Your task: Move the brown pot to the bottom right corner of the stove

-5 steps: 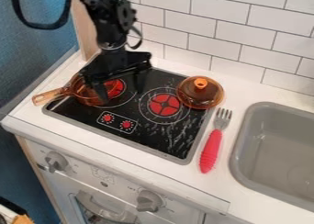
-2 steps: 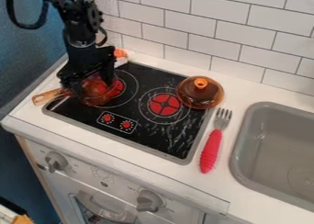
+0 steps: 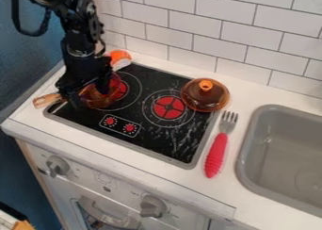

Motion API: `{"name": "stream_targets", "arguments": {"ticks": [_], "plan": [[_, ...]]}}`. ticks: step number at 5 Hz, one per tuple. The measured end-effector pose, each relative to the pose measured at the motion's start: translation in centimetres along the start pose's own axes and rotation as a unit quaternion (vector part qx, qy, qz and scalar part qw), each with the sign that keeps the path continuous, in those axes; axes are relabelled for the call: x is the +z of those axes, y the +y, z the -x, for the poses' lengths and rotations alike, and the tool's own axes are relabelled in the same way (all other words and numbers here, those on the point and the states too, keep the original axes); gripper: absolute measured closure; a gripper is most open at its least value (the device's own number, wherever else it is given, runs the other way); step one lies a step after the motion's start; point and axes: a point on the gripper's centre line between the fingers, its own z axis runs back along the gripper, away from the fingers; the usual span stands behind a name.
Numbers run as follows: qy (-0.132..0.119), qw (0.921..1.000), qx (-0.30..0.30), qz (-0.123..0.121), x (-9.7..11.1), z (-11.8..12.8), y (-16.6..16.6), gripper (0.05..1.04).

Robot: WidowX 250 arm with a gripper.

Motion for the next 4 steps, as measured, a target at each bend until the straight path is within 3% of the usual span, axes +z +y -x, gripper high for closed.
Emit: {"name": "stream_targets", "arguments": {"ticks": [1,2,3,4], "plan": [[0.003,1.0000,0.007,-0.005,-0.38,-0.45,0.59,0.112],[0.018,0.9998,-0.007,0.003,-1.11,-0.52,0.25,0.397],[0.009,0.9999,-0.009,0.010,-1.22,-0.67,0.07,0.672],[0.009,0.9998,-0.008,0.014,-1.23,-0.38,0.17,0.886]]}}
